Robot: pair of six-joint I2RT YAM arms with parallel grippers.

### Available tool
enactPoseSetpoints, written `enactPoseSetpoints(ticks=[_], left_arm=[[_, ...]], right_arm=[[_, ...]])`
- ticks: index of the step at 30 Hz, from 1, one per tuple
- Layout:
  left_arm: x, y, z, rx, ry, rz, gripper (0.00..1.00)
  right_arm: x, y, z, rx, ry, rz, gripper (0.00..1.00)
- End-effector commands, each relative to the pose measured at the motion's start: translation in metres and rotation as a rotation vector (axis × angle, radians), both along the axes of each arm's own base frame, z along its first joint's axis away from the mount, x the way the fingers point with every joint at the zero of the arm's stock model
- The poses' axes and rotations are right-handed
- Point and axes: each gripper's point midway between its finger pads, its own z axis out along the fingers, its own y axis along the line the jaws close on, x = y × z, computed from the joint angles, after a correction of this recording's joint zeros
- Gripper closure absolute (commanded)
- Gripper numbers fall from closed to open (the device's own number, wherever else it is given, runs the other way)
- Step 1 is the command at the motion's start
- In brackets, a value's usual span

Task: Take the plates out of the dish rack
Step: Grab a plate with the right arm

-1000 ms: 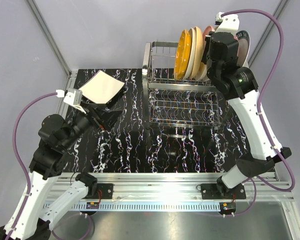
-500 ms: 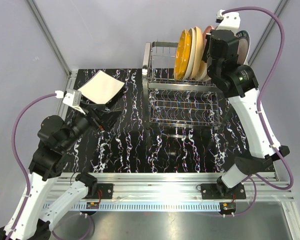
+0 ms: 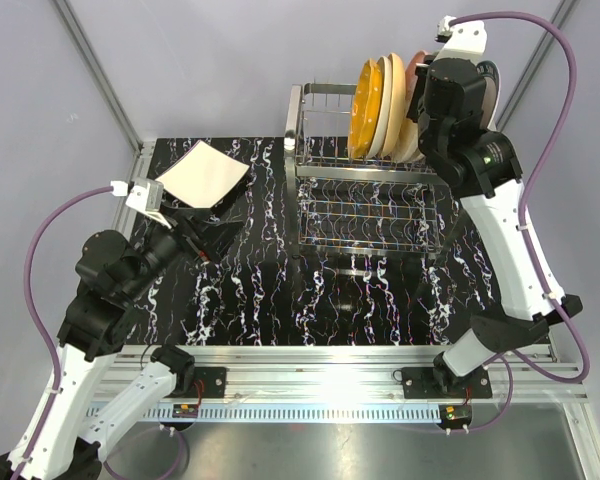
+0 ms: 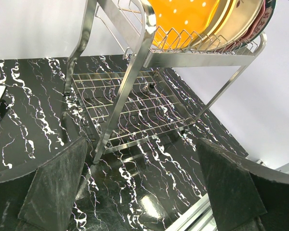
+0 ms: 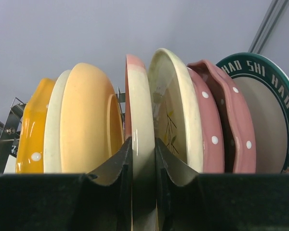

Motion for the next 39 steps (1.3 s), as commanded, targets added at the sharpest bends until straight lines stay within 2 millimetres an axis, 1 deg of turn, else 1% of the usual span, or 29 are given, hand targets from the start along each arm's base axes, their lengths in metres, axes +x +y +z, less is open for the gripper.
enactPoseSetpoints(ticks=[1,7,14,22,33,39], left_arm=[[-0.002,-0.001,0.018,-0.018,-0.040,-0.010,0.01],[-0.002,-0.002,0.019,-0.022,-0.043,-0.013,0.01],[-0.002,-0.003,0.021,-0.024,-0.043,-0.016,0.01],[-0.003,-0.004,0.022,-0.030,-0.042,-0.024,0.01],[-0.005,-0.007,0.025,-0.049,-0.042,-0.041,0.01],[-0.005,-0.008,0.025,-0.060,-0.035,-0.048,0.01]], right_arm=[[-0.040,-0.013,0.106,0.200,-0.329,0.040,1.00],[-0.049,-0.019,0.123,0.215,-0.386,0.045,1.00],[-0.059,-0.019,0.141,0.243,-0.440,0.071,1.00],[-0.069,-0.025,0.155,0.258,-0.485,0.074,1.00],[-0.087,-0.040,0.166,0.258,-0.525,0.048,1.00],[-0.092,-0.046,0.166,0.254,-0.529,0.031,1.00]])
